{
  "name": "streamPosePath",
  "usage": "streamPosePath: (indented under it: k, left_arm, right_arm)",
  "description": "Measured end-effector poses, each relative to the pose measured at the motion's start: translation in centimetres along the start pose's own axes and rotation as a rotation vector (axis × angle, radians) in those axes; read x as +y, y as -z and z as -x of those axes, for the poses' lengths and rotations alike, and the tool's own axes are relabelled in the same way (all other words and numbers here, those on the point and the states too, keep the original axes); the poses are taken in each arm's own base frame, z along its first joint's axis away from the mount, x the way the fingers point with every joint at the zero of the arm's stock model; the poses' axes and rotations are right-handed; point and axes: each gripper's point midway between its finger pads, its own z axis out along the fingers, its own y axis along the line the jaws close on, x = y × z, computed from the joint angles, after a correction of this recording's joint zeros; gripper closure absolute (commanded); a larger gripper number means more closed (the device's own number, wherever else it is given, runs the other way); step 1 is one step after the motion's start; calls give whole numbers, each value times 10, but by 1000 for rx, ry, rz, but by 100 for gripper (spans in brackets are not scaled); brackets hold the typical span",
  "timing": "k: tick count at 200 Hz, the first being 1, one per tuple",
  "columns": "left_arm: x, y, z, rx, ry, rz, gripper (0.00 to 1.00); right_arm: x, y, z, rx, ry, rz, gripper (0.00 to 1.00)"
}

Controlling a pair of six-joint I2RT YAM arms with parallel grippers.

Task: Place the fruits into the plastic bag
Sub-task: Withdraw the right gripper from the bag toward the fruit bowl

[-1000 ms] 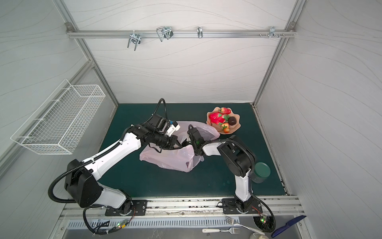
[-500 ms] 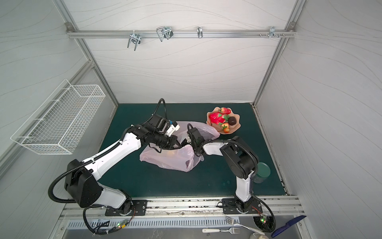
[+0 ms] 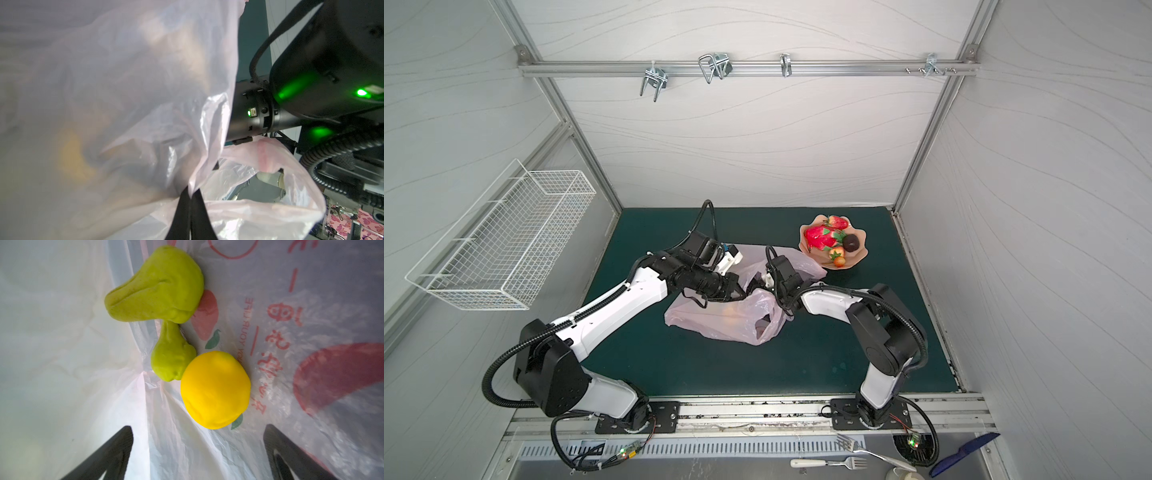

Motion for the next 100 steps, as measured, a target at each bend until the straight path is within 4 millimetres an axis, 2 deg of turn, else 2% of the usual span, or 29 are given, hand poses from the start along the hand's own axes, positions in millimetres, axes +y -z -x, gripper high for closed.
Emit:
streamPosePath:
  k: [39,100]
  left_arm:
    - [-2,0,1,-3,-5,-6,100]
    - [2,0,1,-5,2,4,100]
  right_arm:
    - [-12,15,-3,-23,-7,-32,1]
    - [-14,37,-5,-52,0,-37,1]
